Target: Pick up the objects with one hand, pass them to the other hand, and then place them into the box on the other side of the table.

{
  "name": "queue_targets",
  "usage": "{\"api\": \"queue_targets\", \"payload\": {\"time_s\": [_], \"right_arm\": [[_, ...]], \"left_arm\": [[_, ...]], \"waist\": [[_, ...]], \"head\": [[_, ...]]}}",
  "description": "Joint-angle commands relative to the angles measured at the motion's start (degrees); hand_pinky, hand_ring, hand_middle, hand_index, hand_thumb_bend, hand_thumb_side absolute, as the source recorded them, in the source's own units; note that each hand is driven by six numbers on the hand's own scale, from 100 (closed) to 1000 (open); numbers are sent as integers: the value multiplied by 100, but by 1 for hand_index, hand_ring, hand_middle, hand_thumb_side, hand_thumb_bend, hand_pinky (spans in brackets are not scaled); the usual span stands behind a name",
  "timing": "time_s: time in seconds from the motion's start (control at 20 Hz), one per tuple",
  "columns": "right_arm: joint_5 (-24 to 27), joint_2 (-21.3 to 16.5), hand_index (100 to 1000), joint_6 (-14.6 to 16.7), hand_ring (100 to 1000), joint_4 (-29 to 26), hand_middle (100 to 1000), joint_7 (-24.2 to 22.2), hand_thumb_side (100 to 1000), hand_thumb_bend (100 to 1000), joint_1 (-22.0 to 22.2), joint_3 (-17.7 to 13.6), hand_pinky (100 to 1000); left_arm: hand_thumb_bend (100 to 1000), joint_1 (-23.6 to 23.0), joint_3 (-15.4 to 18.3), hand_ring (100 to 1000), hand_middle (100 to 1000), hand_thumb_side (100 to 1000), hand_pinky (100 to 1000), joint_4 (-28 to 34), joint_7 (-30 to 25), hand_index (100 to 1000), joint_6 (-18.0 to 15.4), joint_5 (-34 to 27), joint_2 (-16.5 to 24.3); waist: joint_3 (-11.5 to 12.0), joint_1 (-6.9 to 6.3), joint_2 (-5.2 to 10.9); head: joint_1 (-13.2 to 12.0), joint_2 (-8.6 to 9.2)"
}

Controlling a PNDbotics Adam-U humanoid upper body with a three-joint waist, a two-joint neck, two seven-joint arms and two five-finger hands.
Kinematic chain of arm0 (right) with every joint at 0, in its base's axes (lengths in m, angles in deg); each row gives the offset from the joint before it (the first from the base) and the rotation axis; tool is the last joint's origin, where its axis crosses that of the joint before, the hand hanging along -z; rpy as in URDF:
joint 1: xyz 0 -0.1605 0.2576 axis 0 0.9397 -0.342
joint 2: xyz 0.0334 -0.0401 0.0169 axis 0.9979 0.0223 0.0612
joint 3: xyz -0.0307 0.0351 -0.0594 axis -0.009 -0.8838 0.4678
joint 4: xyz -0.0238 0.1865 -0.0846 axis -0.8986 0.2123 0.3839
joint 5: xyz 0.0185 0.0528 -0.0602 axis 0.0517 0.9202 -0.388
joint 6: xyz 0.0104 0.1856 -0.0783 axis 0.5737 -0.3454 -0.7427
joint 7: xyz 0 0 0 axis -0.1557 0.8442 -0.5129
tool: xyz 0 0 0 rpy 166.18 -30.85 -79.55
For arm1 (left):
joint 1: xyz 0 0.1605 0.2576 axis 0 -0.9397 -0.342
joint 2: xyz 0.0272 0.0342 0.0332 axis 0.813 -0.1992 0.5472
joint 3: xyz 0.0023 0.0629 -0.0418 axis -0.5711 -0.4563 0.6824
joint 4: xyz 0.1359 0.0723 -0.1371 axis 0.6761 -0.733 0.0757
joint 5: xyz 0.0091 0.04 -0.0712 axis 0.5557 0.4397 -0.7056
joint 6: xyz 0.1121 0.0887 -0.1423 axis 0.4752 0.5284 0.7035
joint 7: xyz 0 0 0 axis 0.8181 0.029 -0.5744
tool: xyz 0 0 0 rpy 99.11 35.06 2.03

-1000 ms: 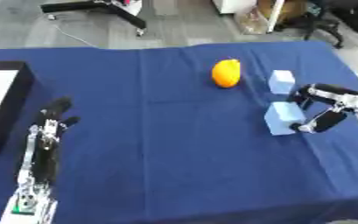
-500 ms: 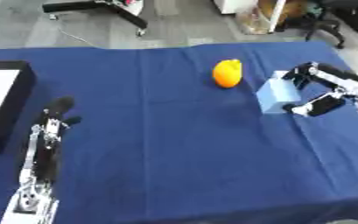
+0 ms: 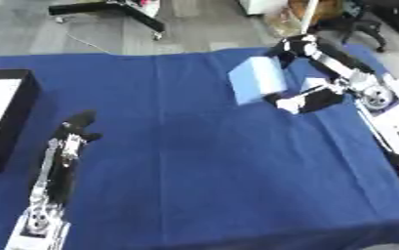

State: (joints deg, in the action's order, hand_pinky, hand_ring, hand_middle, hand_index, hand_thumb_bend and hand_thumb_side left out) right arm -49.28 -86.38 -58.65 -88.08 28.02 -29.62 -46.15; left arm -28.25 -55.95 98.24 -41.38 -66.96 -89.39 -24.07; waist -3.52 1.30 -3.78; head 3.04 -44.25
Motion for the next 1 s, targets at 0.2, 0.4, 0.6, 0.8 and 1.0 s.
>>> {"api": "queue_targets", "payload": {"time_s": [0.2,0.4,0.6,0.8,1.0], "right_arm": [[-42,551,358,171,645,-697,519,-84,100,244,-184,324,627],[-5,819,358,268,630,-861,508,-225,100,242,-222,565,620],[32,984,357,337,622,-874,502,-329,100,244,-217,755,613],[83,1128,357,394,619,-872,499,-399,100,246,-200,883,609],[109,1240,357,411,619,-868,497,-421,100,249,-183,936,608]], "left_arm": [[252,308,-330,943,834,811,802,-7,-525,822,325,34,538],[293,523,-605,959,849,839,810,-143,-961,830,507,-151,813],[349,727,-854,970,862,834,817,-195,-1473,841,585,-324,1010],[381,909,-1038,971,866,825,819,-166,-1937,849,605,-445,1235],[424,1064,-1239,974,872,810,822,-142,-2274,854,615,-535,1391]], "waist": [[-27,-70,87],[-52,-100,91],[-63,-132,89],[-67,-167,87],[-87,-183,85]], "head": [[-62,13],[-87,13],[-116,13],[-130,13],[-153,13]]}}
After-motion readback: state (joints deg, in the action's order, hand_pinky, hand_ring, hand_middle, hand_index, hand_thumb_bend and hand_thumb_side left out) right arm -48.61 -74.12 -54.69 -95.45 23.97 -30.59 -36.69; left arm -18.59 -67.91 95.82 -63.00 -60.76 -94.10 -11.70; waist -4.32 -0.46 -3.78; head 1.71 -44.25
